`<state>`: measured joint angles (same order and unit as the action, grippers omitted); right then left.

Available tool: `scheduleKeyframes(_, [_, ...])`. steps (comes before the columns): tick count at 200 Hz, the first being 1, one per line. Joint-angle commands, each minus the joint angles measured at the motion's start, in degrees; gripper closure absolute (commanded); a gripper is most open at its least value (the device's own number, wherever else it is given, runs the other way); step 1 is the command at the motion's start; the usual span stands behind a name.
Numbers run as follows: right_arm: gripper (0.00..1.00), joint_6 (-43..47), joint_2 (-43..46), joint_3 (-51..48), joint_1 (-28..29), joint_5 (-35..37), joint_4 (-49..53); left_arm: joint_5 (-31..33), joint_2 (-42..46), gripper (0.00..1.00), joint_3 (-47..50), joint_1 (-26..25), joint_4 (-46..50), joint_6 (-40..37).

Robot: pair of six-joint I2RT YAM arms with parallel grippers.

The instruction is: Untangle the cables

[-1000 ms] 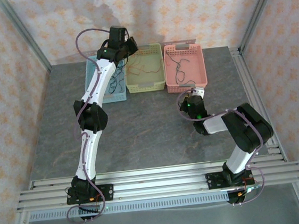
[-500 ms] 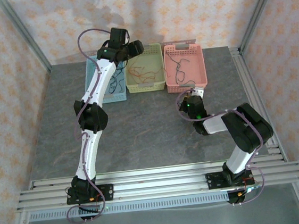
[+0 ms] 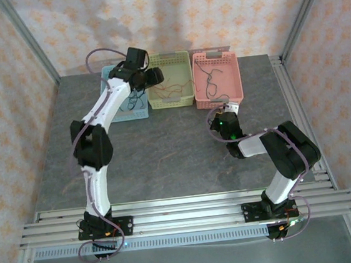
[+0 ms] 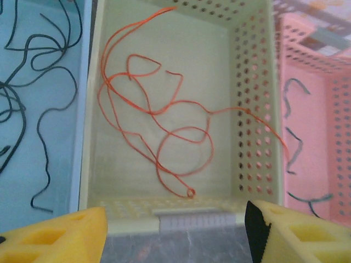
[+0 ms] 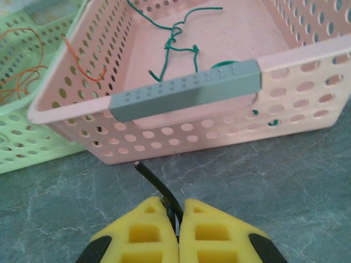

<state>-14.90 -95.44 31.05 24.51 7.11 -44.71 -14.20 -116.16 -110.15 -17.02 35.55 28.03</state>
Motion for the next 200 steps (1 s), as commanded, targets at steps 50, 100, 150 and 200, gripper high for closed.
scheduleKeyframes(50, [1.00,6.7,-0.1,-3.0,4.7,-9.5,-16.6,-8.2,35.7,0.34,50.2,-3.1,-29.5,6.2])
scheduleKeyframes(100, [1.00,5.5,-6.6,-4.5,6.1,-24.8,-35.4,-12.6,47.2,0.37,65.2,-6.3,-30.8,5.8])
scheduleKeyframes(150, [1.00,6.7,-7.1,-4.2,7.0,-26.7,-35.8,-14.0,40.3,0.43,59.3,-12.6,-28.9,3.0])
scheduleKeyframes(200, [1.00,6.5,-7.5,-3.6,7.0,-27.1,-34.7,-12.5,28.2,0.48,46.2,-19.5,-22.9,-5.6])
